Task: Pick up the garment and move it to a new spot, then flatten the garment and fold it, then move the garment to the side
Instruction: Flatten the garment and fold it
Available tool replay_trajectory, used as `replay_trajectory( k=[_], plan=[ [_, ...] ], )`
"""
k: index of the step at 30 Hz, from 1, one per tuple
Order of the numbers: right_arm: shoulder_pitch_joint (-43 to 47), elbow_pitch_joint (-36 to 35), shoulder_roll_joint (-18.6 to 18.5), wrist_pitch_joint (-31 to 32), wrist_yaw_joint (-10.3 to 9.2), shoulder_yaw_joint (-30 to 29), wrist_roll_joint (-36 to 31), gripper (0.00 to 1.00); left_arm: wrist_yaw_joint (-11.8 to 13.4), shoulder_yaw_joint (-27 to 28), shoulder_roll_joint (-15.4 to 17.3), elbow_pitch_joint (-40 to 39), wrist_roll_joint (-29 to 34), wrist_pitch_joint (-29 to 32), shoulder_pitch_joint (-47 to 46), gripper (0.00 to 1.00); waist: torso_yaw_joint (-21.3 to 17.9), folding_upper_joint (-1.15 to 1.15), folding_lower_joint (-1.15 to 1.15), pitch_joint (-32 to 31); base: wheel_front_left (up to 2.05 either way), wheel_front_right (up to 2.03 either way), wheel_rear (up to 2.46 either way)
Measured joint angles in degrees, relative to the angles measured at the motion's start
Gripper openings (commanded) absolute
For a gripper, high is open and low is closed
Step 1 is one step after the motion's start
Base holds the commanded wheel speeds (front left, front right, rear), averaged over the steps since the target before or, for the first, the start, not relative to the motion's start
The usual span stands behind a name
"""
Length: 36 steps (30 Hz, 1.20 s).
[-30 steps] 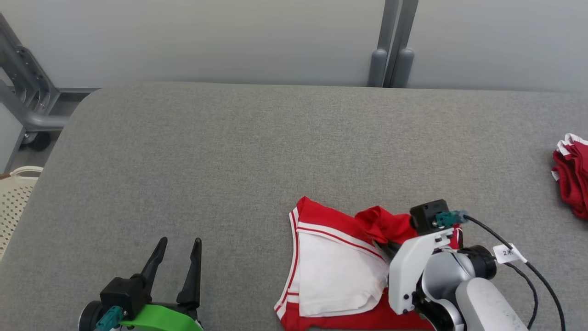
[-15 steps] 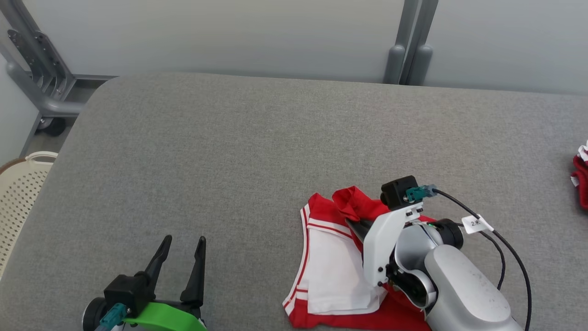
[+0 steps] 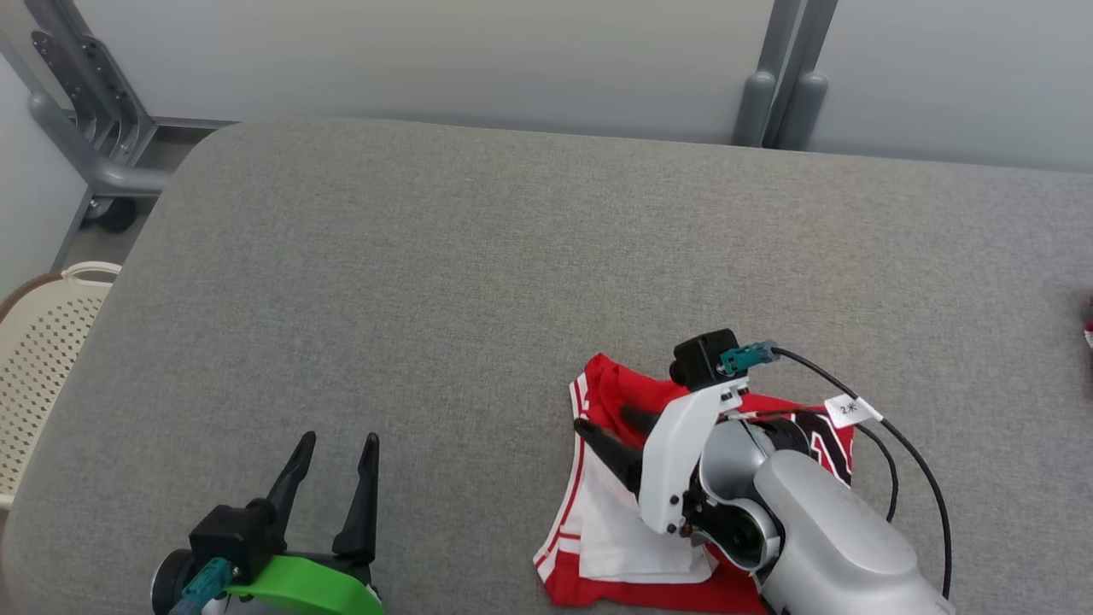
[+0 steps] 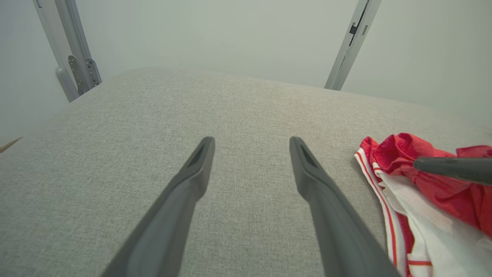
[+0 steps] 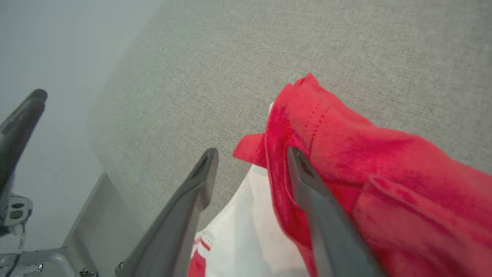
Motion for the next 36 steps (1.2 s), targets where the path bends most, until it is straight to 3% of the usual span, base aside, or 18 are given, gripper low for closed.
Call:
replay_trajectory(
  k=[4,8,13,19,23,29,30,31,33,34,36],
  plan=[
    [-0.11,-3.92,0.09,-1.11,0.00,1.13,7.37,1.00,0.00,0.65,-0.02,-0.01,0.00,0.00,0.04,1.00,-0.67,0.00,0.00,-0.49,0.00,0.00,0.00],
    [-0.48,-8.02,0.10,-2.85,0.00,-2.30,7.71,1.00,0.00,1.46,-0.04,-0.44,0.08,0.00,0.17,1.00,-1.78,0.00,0.00,-1.04,0.00,0.00,0.00],
    [1.42,-11.89,-2.31,-4.20,-0.01,-13.48,-3.32,1.00,0.00,2.31,-0.10,-1.29,0.74,0.00,0.71,1.00,-3.41,0.00,0.00,-1.58,0.00,0.00,0.00],
    [10.88,-16.89,-3.64,-4.36,-0.01,-24.06,-13.89,1.00,0.00,2.69,-0.52,-2.04,1.53,0.00,0.72,1.00,-4.52,0.00,0.00,-1.88,0.00,0.00,0.00],
    [17.66,-20.35,-2.04,-3.05,-0.01,-26.02,-15.38,1.00,0.00,3.20,-0.60,-2.40,1.71,0.00,0.73,1.00,-4.88,0.00,0.00,-1.75,0.00,0.00,0.00],
    [22.99,-23.39,-0.91,-3.46,-0.01,-23.60,-17.72,1.00,0.00,4.31,-0.63,-2.83,2.02,0.00,0.83,1.00,-5.47,0.00,0.00,-1.28,0.00,0.00,0.00],
    [23.31,-23.32,-0.76,-3.54,-0.01,-23.13,-17.95,0.80,0.00,4.30,-0.63,-2.85,2.03,0.00,0.84,1.00,-5.45,0.00,0.00,-1.23,0.00,0.00,0.00],
    [23.61,-23.16,-0.63,-3.52,-0.01,-22.71,-18.22,0.80,0.00,4.25,-0.64,-2.86,2.04,0.00,0.85,1.00,-5.39,0.00,0.00,-1.20,0.00,0.00,0.00],
    [23.80,-22.61,-0.42,-3.65,-0.01,-21.93,-18.95,0.15,0.00,4.15,-0.64,-2.86,2.05,0.00,0.88,1.00,-5.20,0.00,0.00,-1.18,0.00,0.00,0.00],
    [23.79,-22.18,-0.40,-4.01,-0.01,-21.63,-19.37,0.00,0.00,4.09,-0.63,-2.86,2.05,0.00,0.92,1.00,-5.09,0.00,0.00,-1.16,0.00,0.00,0.00],
    [23.71,-21.04,-0.40,-5.12,-0.01,-21.12,-20.76,0.00,0.00,3.91,-0.63,-2.83,2.04,0.00,1.13,1.00,-4.92,0.00,0.00,-1.17,0.00,0.00,0.00]
  ],
)
